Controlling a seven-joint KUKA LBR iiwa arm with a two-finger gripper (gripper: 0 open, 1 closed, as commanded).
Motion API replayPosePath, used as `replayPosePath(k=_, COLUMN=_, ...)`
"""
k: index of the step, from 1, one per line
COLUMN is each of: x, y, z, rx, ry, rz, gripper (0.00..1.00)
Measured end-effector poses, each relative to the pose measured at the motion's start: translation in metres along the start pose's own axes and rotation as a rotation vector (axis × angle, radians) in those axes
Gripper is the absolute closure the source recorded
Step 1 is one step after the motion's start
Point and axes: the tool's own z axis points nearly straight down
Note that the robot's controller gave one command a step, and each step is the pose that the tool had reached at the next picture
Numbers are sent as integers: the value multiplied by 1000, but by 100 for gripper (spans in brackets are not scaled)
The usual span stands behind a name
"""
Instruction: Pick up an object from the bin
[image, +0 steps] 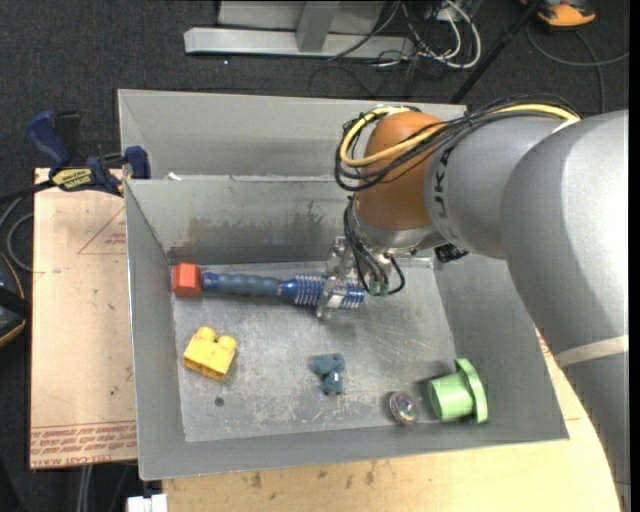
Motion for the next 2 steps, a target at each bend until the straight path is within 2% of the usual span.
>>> replayPosePath(k=1, x=0, y=4, z=-115, rx=2, ry=4, rz=-214, gripper=100)
replayPosePath(k=2, x=-5, y=-5, z=-177, rx=1, ry=2, rz=-137, gripper=100)
